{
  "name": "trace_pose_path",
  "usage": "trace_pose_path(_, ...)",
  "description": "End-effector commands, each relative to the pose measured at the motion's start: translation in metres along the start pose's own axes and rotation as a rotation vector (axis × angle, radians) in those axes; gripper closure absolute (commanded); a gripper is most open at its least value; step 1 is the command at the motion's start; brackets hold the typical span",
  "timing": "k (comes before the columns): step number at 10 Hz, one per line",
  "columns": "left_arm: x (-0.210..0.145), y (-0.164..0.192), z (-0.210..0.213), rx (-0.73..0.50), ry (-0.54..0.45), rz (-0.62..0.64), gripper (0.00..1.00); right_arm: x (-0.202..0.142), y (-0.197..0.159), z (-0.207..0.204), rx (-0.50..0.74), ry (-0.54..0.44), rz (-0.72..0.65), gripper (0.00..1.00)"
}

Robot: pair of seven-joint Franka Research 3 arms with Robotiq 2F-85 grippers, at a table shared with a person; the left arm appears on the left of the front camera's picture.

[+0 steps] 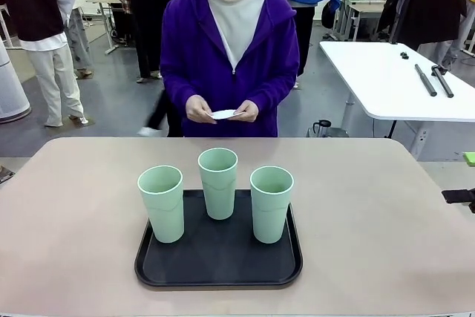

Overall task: Place coasters on the table and set cups on them.
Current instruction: Pick up one Reusable plastic cup and place it on a coaster set by the human.

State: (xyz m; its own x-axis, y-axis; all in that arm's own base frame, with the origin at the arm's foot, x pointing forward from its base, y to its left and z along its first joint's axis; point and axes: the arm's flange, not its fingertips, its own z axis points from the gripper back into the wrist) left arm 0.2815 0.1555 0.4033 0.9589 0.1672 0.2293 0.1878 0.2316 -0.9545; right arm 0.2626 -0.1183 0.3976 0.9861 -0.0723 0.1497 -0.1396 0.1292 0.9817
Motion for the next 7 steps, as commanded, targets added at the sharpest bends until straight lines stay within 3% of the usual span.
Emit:
trace_pose_path(1, -0.0009, 0.0006, 0.0005, -0.014, -0.012, -0.010, 0.00, 0.0016, 0.0001, 0.0005, 0.007, -0.006, -0.004, 0.00)
trace_pose_path(7, -0.0009, 0.0006, 0.0005, -0.014, -0.012, -0.010, 0.00, 0.0016, 0.0001, 0.0005, 0.007, -0.006, -0.004, 0.00)
